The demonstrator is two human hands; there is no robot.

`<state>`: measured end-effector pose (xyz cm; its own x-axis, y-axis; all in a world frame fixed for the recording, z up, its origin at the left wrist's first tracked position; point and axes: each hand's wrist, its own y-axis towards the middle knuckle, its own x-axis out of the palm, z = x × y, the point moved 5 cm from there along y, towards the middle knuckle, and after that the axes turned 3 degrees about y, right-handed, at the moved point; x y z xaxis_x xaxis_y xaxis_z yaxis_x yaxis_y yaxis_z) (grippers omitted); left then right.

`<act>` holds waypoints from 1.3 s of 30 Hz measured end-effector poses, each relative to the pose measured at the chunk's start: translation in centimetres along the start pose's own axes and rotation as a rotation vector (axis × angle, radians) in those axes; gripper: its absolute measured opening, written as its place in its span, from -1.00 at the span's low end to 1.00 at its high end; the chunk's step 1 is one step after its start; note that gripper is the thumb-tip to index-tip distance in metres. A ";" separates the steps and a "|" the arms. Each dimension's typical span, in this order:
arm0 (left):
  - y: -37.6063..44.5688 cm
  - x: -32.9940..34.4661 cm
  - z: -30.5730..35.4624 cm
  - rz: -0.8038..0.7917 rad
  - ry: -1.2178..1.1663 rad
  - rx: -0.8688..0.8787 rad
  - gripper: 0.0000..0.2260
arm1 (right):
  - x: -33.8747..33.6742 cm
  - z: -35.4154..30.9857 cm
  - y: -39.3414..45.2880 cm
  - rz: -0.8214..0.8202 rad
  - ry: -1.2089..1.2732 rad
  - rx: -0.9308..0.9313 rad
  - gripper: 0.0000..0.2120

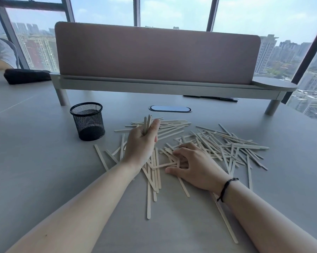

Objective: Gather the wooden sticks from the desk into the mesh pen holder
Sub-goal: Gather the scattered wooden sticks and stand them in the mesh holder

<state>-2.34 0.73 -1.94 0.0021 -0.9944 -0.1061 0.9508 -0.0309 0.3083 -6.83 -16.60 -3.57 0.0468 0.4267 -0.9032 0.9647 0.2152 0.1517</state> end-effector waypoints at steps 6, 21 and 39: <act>0.2 0.1 -0.3 0.002 0.016 0.004 -0.49 | -0.6 0.3 0.2 0.096 0.129 -0.014 -0.77; -0.1 0.3 0.1 0.005 0.053 0.047 -0.49 | -0.9 -1.3 0.8 0.133 0.013 0.085 -0.67; -0.1 0.5 0.0 -0.009 0.057 0.049 -0.48 | -0.4 -3.9 3.3 -0.090 -0.112 0.180 -0.72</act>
<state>-2.43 0.25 -2.04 0.0127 -0.9868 -0.1617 0.9347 -0.0458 0.3525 -4.67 -12.64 -1.18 -0.0225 0.3106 -0.9503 0.9965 0.0830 0.0036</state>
